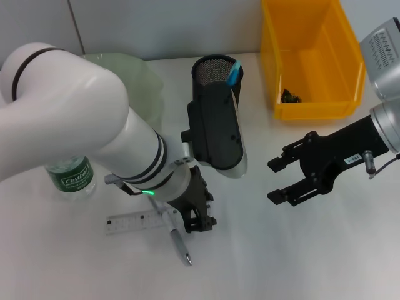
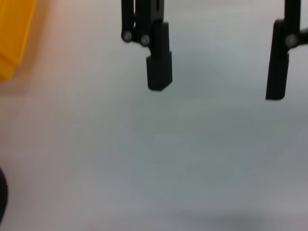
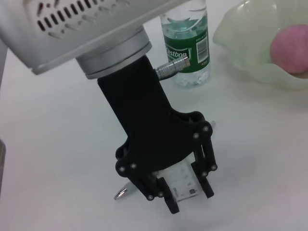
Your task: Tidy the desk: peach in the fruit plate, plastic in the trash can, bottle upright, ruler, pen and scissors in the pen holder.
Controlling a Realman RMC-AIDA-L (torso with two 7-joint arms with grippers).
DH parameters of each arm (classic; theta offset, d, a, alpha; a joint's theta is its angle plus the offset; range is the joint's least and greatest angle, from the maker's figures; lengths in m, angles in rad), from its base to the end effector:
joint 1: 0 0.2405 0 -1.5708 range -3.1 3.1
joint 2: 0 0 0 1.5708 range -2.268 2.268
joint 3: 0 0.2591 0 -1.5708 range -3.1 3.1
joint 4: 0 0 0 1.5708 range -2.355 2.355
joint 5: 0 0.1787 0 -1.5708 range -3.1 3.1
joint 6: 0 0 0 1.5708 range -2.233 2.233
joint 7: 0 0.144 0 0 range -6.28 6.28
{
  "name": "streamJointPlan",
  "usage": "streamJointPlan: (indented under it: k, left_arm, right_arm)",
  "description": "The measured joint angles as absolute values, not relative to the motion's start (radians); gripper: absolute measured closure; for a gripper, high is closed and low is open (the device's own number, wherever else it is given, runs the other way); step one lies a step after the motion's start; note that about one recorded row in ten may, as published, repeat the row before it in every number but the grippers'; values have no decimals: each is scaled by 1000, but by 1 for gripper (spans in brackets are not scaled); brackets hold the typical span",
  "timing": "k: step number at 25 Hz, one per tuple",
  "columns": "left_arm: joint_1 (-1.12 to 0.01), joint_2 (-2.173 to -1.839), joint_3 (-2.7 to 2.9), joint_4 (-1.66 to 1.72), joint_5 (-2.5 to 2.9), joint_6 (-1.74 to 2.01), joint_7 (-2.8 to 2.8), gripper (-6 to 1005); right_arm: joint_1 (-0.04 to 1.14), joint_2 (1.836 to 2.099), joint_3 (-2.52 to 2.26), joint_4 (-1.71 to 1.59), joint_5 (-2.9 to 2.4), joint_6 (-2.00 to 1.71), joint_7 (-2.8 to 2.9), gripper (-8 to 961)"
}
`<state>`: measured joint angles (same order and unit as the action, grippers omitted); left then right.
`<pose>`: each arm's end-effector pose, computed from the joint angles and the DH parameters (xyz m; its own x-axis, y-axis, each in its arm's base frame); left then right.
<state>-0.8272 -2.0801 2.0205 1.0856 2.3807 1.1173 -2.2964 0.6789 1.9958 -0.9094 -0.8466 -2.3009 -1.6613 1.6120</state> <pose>-0.1336 0.3143 -0.1160 0.9062 -0.0518 -0.4196 -0.1124 -0.9863 -0.1209 0.2259 0.3282 0.0160 0.9582 -0.2846 -0.0292 -0.2858 -0.9567 -0.0548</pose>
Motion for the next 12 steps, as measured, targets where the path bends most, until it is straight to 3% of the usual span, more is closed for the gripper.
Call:
streamJointPlan:
  k: [2, 12]
  left_arm:
    - [-826, -2080, 2017, 1094, 2381, 1120, -2296, 609]
    - [-722, -2074, 1776, 1421, 2399, 1344, -2341, 608]
  right_arm:
    - [677, 1995, -910, -847, -2301, -1661, 1612, 237]
    - [648, 1976, -891, -878, -2298, -1697, 1642, 237]
